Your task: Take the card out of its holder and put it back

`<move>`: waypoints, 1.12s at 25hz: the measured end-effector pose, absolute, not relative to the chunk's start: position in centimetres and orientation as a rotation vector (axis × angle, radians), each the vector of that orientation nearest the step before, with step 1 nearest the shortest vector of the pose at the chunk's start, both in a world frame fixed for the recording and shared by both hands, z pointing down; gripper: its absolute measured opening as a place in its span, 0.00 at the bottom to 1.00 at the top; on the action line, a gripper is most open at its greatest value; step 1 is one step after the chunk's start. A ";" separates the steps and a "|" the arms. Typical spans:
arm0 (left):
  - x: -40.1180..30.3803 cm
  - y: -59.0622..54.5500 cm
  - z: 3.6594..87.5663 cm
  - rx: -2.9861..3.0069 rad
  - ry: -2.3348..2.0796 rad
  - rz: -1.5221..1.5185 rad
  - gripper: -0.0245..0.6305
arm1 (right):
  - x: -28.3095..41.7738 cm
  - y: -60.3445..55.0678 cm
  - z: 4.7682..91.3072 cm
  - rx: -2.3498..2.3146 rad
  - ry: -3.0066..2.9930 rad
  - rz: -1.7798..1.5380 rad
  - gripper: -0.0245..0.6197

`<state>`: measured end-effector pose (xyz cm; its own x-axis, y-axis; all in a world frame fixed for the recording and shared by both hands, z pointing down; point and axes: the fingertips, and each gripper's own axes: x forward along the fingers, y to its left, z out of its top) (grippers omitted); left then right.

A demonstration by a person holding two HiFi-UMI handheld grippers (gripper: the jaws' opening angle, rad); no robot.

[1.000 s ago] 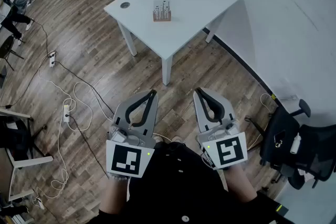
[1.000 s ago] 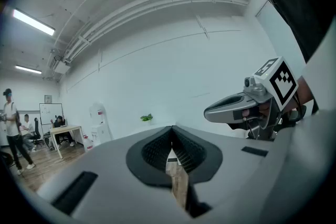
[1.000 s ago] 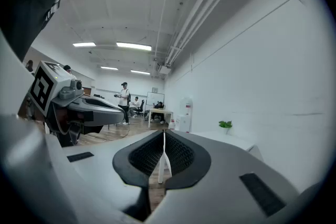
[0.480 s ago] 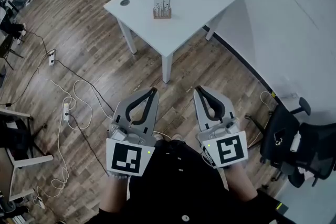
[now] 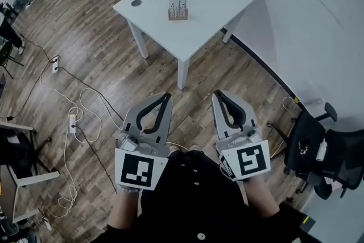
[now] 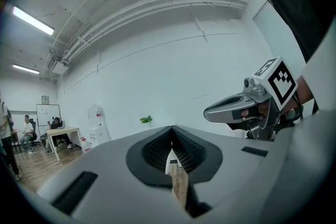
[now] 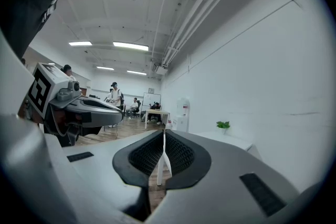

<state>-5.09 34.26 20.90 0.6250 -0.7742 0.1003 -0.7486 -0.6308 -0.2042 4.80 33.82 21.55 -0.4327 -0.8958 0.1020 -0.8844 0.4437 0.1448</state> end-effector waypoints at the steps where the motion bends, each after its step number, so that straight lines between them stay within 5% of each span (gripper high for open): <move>1: -5.4 34.2 20.9 -2.701 1.275 -0.267 0.06 | 4.6 33.8 21.5 1.576 -2.524 -0.107 0.11; 28: -6.5 29.5 21.0 -2.653 1.278 -0.213 0.06 | 3.9 28.4 22.4 1.577 -2.516 -0.150 0.11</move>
